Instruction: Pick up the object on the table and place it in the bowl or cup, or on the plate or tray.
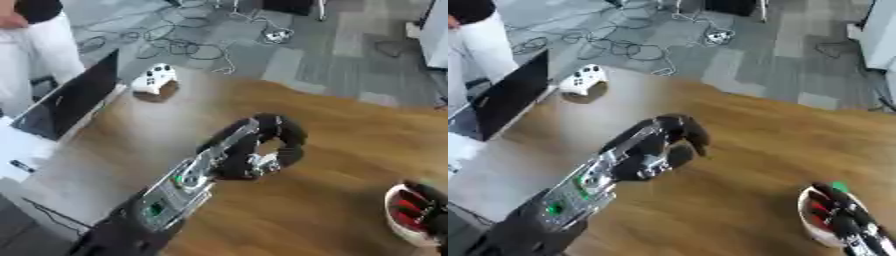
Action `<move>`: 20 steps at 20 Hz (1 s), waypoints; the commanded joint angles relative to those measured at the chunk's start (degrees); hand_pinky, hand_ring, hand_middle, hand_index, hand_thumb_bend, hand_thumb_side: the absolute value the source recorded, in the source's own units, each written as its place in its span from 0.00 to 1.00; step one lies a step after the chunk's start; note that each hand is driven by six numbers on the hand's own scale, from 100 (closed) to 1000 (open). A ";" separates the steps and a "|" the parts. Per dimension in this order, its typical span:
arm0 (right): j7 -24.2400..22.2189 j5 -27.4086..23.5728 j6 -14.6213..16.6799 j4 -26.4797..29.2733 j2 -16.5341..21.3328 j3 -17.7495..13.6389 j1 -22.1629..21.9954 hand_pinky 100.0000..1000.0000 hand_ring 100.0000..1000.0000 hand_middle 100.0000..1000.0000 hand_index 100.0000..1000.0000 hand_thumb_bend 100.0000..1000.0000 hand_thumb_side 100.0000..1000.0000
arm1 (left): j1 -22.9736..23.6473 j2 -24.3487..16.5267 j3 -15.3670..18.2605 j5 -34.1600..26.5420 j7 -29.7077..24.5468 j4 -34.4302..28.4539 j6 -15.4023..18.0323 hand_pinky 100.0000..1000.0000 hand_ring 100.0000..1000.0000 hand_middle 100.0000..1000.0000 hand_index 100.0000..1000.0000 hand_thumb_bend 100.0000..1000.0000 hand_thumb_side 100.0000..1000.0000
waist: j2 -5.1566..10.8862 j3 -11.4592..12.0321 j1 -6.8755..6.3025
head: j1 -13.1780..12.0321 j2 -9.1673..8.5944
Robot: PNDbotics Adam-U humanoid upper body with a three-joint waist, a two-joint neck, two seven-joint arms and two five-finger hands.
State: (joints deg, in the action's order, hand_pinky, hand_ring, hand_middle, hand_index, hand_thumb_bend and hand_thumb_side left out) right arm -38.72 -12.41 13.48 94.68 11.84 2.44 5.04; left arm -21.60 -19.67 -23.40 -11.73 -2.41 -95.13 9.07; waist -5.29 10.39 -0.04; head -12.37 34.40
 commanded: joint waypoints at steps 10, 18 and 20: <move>-0.07 -1.59 0.25 0.32 -2.67 0.85 3.26 0.99 1.00 1.00 1.00 0.00 0.60 | 5.30 10.52 6.24 1.51 7.81 4.09 5.79 0.84 0.55 0.55 0.67 0.49 0.72 | -0.87 3.09 2.07 | 3.71 -1.92; -0.55 -2.14 -0.12 1.02 -2.93 1.43 4.04 0.99 1.00 1.00 1.00 0.00 0.58 | 5.94 11.69 5.00 2.29 7.17 5.03 6.53 0.83 0.53 0.54 0.66 0.50 0.74 | -1.46 2.23 2.51 | 6.69 -1.55; -0.57 -2.38 -0.23 1.19 -2.93 1.51 4.19 0.99 1.00 1.00 1.00 0.00 0.58 | 6.14 11.81 4.91 2.39 7.04 5.06 6.59 0.83 0.53 0.54 0.66 0.50 0.74 | -1.43 1.65 2.48 | 7.12 -1.42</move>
State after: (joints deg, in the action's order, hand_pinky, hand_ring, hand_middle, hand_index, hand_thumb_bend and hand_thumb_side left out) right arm -39.17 -14.45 13.33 94.37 8.60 3.82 8.34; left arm -15.07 -8.00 -18.24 -9.87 4.79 -89.43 15.41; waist -7.30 12.01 2.63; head -5.93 33.36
